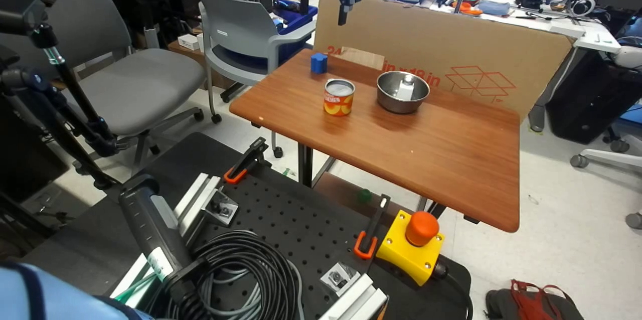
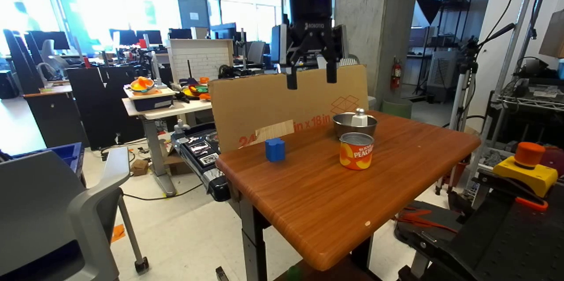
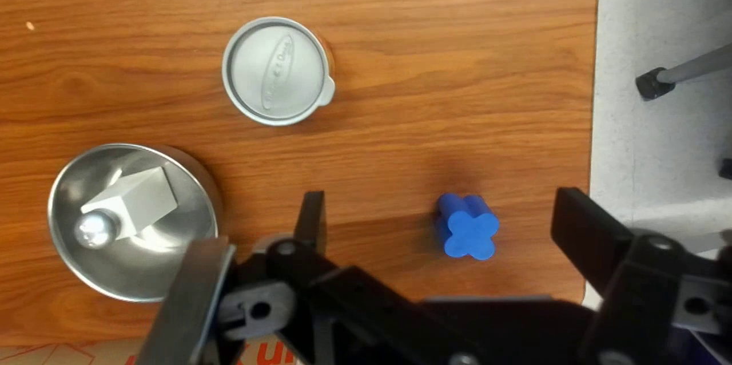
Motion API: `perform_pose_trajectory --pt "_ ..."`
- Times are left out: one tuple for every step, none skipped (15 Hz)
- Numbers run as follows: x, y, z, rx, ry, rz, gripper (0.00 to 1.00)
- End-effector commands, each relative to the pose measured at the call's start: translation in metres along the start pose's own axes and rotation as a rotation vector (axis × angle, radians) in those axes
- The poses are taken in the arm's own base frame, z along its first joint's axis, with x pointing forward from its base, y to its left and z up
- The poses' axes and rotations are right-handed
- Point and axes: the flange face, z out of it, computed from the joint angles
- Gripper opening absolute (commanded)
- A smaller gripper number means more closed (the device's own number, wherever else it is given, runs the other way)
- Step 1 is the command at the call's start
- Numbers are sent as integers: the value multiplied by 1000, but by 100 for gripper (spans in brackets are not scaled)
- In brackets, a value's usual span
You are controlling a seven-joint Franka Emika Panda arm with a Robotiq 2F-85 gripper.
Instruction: Move the blue block to the right
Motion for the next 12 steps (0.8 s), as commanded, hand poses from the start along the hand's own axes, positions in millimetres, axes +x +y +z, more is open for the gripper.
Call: perform_pose_trajectory --pt "33 -17 18 -13 -33 39 100" --pt "39 -20 26 -20 -43 47 100" --pt "45 -23 32 -28 -53 56 100" --pt "49 -26 38 -35 -67 63 100" --pt "54 -29 44 -41 -78 68 100" --pt "58 -31 51 -50 -94 73 100" --pt "62 -33 57 -58 -106 79 100" --pt "66 -35 63 -68 -119 88 100" --pt "69 -36 68 -74 -131 92 100" --pt "72 -38 72 -81 -143 97 100" --pt "76 -40 77 -89 -148 102 100" --pt "79 -42 81 -97 -155 104 100"
